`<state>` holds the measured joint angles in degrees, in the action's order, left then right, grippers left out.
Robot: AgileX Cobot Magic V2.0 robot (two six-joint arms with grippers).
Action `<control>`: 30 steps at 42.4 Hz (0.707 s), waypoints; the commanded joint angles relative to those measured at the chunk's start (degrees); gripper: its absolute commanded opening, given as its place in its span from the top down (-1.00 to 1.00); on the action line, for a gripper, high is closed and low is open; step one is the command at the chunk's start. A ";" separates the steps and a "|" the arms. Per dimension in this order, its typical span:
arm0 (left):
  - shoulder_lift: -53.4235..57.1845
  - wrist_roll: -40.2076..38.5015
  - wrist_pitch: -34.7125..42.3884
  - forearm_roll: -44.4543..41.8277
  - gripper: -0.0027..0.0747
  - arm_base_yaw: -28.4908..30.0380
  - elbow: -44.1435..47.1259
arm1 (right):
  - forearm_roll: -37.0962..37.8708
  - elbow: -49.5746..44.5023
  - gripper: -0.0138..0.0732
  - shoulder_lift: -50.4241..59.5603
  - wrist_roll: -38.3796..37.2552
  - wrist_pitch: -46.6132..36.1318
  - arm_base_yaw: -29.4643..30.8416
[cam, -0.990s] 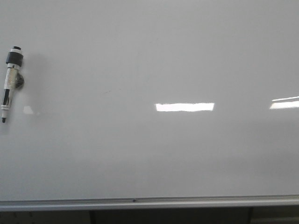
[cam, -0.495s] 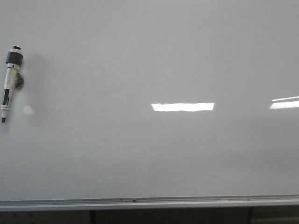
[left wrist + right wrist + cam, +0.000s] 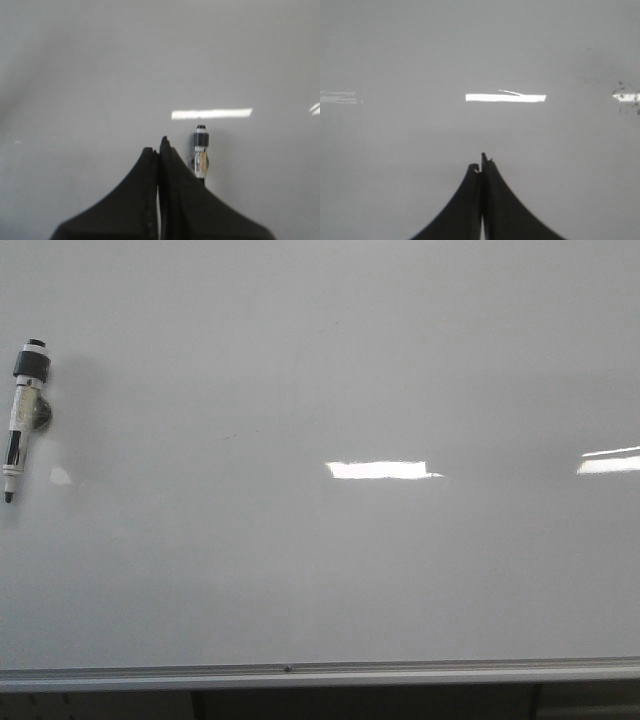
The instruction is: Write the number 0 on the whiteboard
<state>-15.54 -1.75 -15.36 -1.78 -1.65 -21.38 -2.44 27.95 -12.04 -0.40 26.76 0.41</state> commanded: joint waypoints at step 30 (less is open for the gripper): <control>-7.37 -0.34 4.65 0.72 -0.75 -0.26 -3.22 | 0.44 3.02 -0.78 -6.22 0.02 -4.17 -0.13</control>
<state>-22.12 -1.75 -15.24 -1.87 -1.65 -22.32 -2.44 29.00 -17.36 -0.40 27.65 0.41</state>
